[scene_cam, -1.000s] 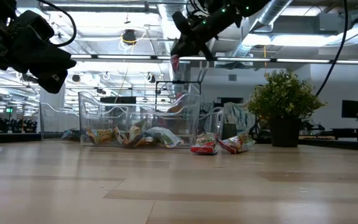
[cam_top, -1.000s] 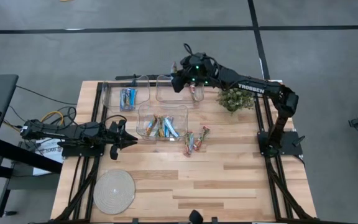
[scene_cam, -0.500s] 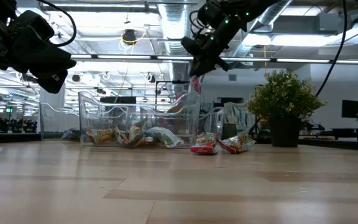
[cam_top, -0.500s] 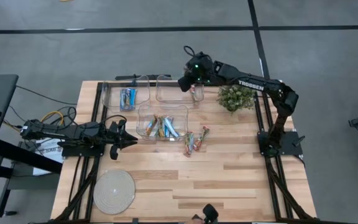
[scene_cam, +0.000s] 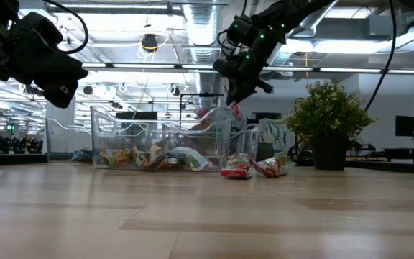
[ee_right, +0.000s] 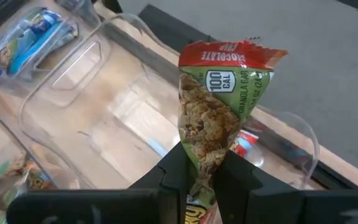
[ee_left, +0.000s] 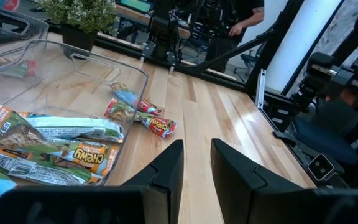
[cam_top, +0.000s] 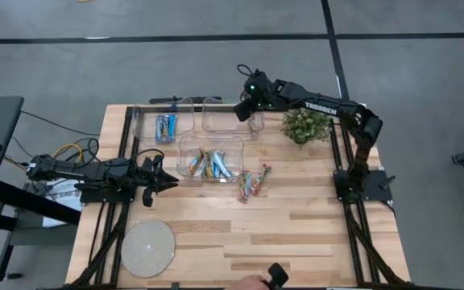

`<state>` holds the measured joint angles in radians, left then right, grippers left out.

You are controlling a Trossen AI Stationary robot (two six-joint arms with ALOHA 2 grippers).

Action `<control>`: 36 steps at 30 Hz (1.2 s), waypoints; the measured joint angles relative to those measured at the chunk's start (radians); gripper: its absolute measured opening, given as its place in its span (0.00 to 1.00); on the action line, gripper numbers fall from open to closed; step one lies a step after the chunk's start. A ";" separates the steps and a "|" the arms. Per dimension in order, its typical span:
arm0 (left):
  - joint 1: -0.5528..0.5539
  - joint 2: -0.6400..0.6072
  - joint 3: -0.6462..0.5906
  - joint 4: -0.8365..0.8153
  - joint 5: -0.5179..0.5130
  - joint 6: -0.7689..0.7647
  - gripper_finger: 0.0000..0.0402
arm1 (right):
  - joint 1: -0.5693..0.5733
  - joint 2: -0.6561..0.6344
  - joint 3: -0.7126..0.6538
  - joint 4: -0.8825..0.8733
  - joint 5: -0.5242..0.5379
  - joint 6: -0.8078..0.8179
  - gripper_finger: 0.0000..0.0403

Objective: Pick and place Granola Bars by type
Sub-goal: Put the red granola bar into the top right transparent bin

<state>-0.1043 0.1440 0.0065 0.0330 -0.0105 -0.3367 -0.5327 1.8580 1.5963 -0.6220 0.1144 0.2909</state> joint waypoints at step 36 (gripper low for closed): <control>0.000 0.000 0.000 0.000 0.000 0.000 0.18 | 0.002 0.114 0.001 -0.038 -0.083 0.070 0.13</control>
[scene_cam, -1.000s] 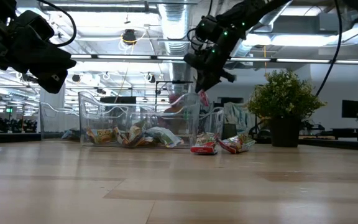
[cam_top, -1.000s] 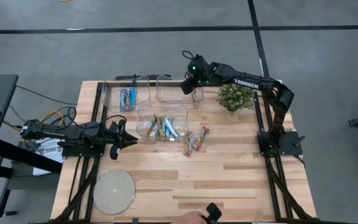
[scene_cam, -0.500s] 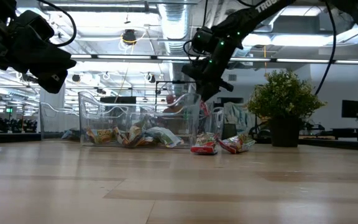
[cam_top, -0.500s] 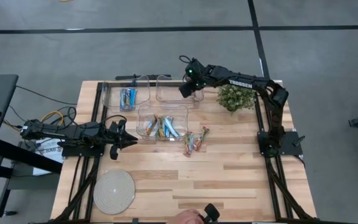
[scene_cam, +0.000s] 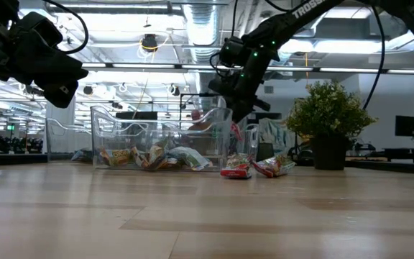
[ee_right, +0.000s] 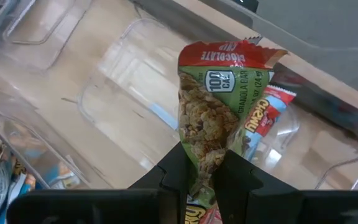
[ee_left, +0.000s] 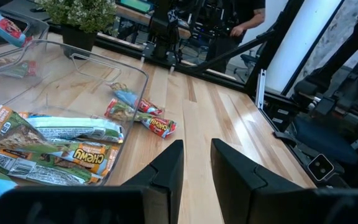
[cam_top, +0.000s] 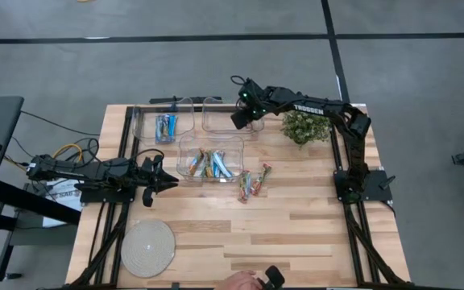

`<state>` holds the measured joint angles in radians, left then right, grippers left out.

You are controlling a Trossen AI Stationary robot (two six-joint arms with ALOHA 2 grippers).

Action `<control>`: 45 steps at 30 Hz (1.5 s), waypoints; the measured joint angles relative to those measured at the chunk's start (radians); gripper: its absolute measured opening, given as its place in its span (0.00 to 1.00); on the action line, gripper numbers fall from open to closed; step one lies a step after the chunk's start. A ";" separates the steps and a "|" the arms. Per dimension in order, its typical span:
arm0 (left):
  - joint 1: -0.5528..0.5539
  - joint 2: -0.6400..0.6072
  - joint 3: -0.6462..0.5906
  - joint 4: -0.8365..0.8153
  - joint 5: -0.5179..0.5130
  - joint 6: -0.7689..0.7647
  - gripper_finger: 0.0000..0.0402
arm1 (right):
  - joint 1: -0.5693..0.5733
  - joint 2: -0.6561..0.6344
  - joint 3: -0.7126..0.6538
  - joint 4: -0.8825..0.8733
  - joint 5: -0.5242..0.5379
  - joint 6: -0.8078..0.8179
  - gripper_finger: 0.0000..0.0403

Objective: Pick and place Granola Bars by type
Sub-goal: Put the red granola bar into the top right transparent bin

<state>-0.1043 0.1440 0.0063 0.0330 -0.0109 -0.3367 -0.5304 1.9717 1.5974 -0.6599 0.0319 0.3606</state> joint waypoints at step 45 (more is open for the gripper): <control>0.000 0.000 0.000 0.000 0.000 0.000 0.18 | 0.063 0.017 0.255 -0.142 -0.008 -0.171 0.32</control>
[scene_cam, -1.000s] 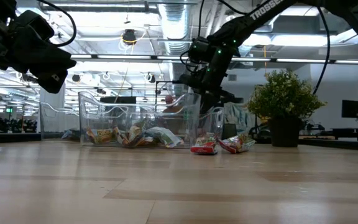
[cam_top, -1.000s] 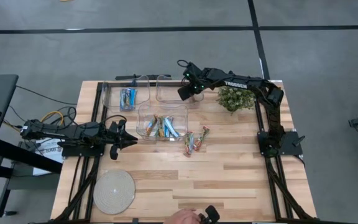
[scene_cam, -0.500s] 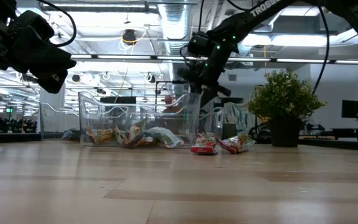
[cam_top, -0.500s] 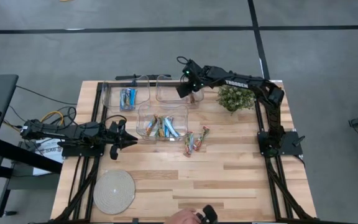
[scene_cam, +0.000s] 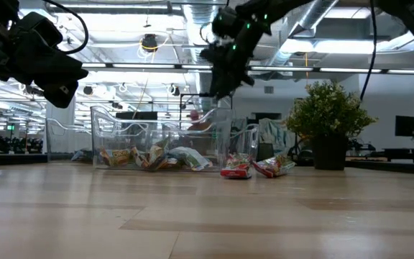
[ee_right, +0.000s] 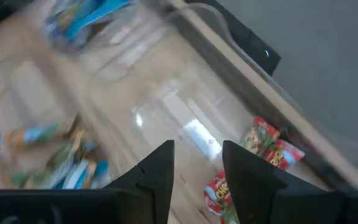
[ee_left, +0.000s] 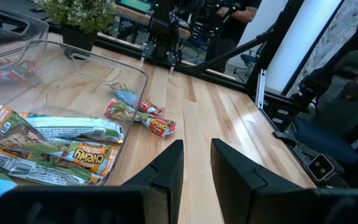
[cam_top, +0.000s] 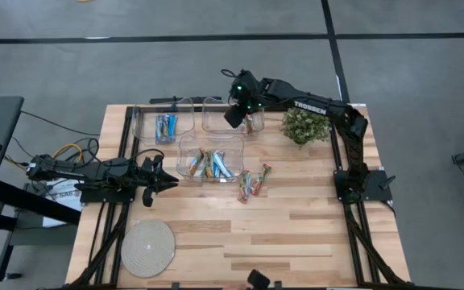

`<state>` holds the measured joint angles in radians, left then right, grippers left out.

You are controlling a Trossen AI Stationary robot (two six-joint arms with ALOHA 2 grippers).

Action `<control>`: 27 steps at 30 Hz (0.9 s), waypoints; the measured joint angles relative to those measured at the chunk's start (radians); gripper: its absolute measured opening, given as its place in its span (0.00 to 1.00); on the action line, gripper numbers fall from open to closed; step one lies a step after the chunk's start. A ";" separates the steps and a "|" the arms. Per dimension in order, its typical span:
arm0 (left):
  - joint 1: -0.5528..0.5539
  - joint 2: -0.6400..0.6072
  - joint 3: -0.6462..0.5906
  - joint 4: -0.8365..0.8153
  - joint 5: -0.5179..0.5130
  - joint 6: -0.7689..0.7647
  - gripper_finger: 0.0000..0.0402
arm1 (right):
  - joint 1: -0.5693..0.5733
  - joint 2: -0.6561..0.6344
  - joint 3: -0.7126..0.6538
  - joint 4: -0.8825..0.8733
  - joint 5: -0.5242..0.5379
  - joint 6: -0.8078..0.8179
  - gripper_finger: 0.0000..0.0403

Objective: Pick and place Granola Bars by type
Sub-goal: Put the red granola bar into the top right transparent bin

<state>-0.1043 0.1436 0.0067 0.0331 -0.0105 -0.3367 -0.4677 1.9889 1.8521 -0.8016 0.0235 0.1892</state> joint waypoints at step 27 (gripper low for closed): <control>0.000 0.000 0.000 0.000 0.000 0.000 0.18 | 0.423 -0.275 0.020 -0.486 -0.060 -1.035 0.32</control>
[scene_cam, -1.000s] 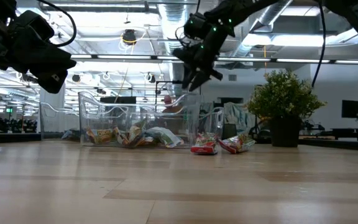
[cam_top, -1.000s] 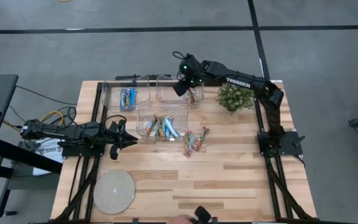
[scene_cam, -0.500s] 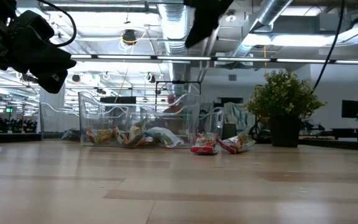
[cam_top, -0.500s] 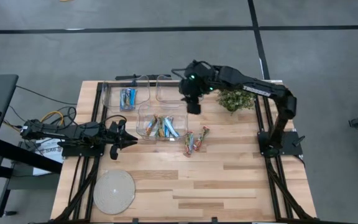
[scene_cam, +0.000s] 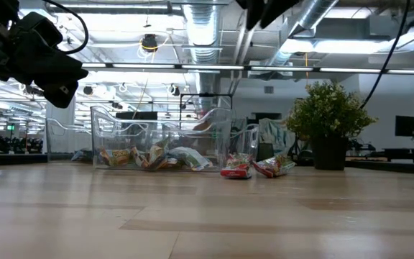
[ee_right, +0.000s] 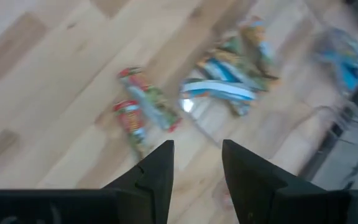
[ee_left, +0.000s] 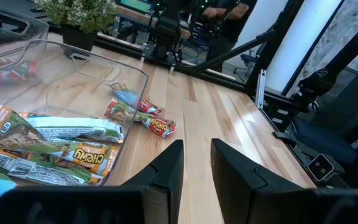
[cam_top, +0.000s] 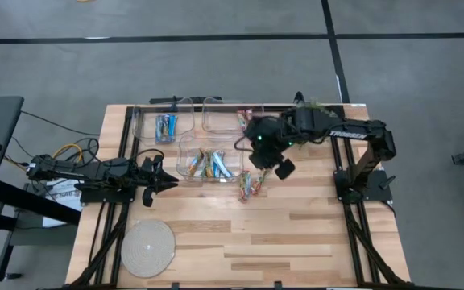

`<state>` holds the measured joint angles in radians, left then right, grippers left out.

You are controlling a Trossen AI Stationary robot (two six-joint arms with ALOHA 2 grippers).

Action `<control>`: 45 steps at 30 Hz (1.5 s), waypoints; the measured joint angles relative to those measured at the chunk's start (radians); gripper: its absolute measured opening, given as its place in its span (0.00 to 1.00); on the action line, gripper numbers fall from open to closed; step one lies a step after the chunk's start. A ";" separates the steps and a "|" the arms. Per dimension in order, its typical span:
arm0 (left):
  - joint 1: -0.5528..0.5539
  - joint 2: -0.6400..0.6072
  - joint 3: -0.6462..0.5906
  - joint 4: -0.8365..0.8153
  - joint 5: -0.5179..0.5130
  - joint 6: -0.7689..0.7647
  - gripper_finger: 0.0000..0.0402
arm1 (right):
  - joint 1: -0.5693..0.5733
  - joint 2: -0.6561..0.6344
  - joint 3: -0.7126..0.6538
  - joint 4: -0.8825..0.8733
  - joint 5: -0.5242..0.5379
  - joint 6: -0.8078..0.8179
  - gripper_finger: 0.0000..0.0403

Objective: Pick and place Granola Bars by type
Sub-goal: Put the red granola bar into the top right transparent bin

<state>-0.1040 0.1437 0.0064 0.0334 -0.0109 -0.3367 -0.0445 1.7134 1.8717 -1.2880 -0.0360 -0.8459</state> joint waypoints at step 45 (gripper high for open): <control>0.000 0.000 0.000 0.000 0.000 0.000 0.18 | 0.047 0.027 -0.606 0.417 0.085 -0.037 0.32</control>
<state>-0.1040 0.1436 0.0063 0.0332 -0.0109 -0.3367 0.0029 1.7401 1.2653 -0.8710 0.0492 -0.8831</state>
